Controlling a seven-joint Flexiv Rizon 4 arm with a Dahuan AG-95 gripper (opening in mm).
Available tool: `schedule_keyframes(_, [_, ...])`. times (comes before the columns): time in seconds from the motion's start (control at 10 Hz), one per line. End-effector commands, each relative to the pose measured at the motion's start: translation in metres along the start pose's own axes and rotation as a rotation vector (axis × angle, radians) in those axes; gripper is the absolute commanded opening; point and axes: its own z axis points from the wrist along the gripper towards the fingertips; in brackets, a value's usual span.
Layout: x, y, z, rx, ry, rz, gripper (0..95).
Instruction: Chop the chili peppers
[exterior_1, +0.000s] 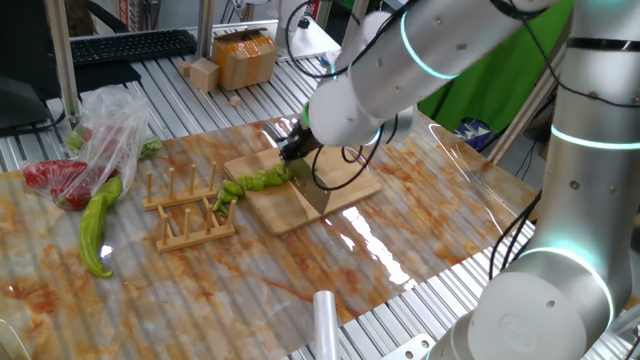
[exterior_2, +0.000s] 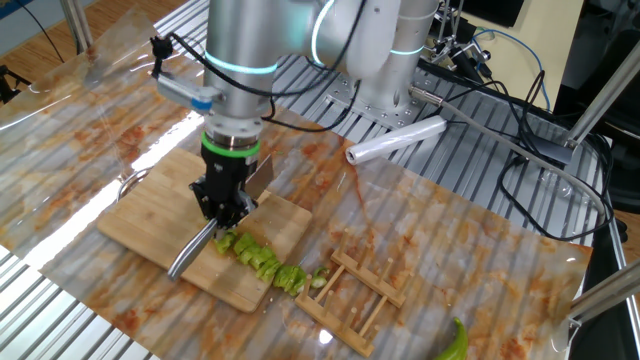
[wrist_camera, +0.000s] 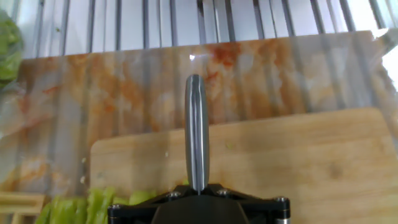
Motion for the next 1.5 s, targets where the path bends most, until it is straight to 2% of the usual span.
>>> schedule_keyframes(0.1, [0.0, -0.001, 0.032, 0.026, 0.011, -0.004, 0.0])
schedule_keyframes(0.3, [0.001, -0.001, 0.034, 0.029, 0.021, -0.002, 0.0])
schedule_keyframes(0.4, [0.001, -0.001, 0.031, 0.023, 0.032, -0.002, 0.0])
schedule_keyframes(0.5, [0.0, -0.001, 0.027, 0.02, 0.03, -0.002, 0.0])
schedule_keyframes(0.8, [0.004, 0.002, 0.026, -0.007, 0.034, 0.008, 0.0])
schedule_keyframes(0.9, [0.004, 0.002, 0.027, 0.013, 0.043, -0.008, 0.0])
schedule_keyframes(1.1, [0.005, 0.002, 0.026, 0.049, 0.014, -0.013, 0.0])
schedule_keyframes(1.2, [0.007, 0.002, 0.025, 0.063, 0.019, -0.021, 0.0])
schedule_keyframes(1.3, [0.011, 0.002, 0.023, 0.095, 0.035, -0.039, 0.0])
schedule_keyframes(1.4, [0.011, 0.002, 0.022, 0.13, 0.039, -0.055, 0.0])
schedule_keyframes(1.5, [0.009, 0.002, 0.02, 0.127, 0.045, -0.051, 0.0])
